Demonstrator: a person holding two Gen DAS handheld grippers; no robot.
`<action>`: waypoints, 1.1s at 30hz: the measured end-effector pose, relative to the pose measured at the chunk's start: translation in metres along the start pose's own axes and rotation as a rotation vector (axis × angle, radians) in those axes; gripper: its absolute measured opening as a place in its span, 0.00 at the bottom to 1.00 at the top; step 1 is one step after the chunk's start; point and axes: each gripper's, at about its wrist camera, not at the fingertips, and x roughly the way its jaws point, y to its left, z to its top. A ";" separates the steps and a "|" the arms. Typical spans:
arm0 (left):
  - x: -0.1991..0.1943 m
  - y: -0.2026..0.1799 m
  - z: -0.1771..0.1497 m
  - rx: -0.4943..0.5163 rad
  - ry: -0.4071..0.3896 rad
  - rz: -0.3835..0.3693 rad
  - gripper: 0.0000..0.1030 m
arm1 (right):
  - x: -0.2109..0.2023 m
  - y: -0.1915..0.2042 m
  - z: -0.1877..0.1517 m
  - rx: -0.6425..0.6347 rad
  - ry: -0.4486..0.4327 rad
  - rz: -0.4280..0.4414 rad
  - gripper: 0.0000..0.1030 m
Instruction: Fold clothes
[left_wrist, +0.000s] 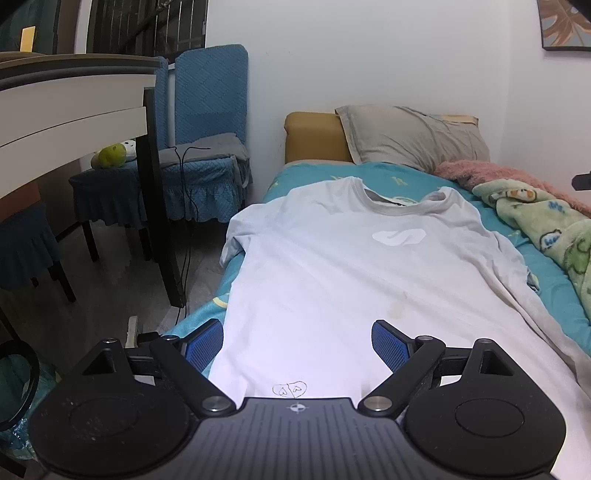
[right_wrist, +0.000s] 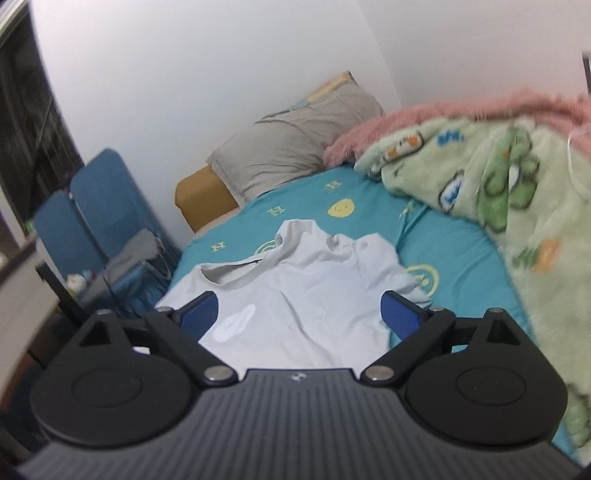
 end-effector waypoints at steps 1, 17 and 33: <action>0.001 0.000 0.000 0.000 0.002 0.000 0.87 | 0.005 -0.005 0.002 0.026 0.006 0.002 0.93; 0.024 0.000 0.000 -0.057 0.042 -0.026 0.87 | 0.102 -0.162 0.004 0.488 0.039 -0.022 0.77; 0.064 0.009 0.002 -0.183 0.094 -0.139 0.85 | 0.203 -0.143 -0.012 0.268 0.170 -0.035 0.40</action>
